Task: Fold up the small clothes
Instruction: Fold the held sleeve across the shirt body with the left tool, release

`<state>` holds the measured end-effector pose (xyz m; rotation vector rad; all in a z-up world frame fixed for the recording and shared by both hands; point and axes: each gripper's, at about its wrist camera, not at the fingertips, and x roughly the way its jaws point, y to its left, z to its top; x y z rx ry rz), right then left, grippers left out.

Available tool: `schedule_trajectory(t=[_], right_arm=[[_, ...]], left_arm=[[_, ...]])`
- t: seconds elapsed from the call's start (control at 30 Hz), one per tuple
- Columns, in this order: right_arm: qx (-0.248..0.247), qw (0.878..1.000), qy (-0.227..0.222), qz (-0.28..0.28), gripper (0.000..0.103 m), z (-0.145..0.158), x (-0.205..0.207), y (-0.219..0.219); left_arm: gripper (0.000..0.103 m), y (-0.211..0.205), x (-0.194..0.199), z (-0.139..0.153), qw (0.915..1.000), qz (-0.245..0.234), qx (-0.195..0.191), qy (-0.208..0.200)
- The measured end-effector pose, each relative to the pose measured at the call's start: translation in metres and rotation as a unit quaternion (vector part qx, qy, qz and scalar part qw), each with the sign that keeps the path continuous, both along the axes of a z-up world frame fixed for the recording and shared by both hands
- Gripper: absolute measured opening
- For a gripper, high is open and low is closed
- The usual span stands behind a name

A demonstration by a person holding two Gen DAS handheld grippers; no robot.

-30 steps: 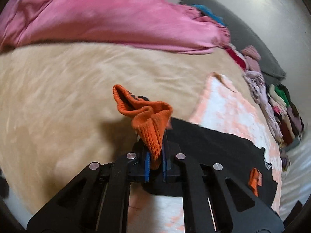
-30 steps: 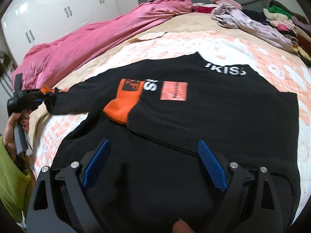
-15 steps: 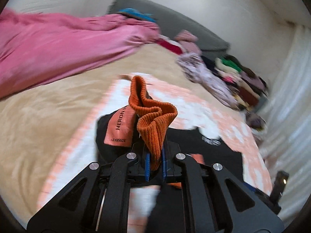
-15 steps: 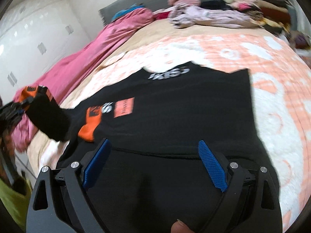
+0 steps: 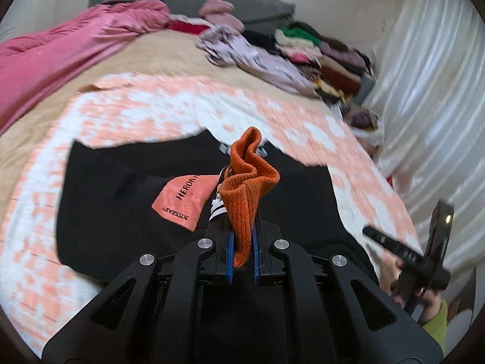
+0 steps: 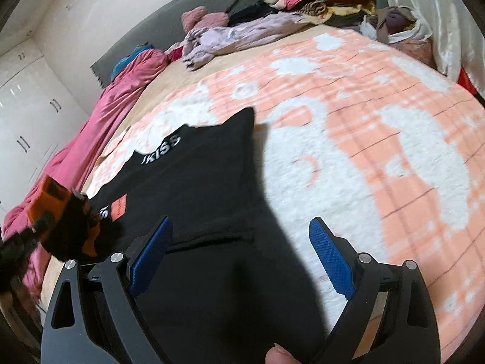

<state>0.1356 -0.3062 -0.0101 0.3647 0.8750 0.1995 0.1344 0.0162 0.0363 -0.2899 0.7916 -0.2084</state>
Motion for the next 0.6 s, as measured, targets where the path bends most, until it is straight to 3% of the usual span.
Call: schedule_trajectory(t=[0.33, 0.6], right_arm=[[0.003, 1.000, -0.018, -0.015, 0.091, 0.008, -0.004, -0.013], [0.008, 1.000, -0.019, -0.020, 0.091, 0.008, -0.004, -0.019]], left_arm=[[0.003, -0.063, 0.012, -0.040, 0.9972, -0.056, 0.025, 0.044], [0.006, -0.081, 0.018, -0.064, 0.9941, -0.081, 0.030, 0.065]])
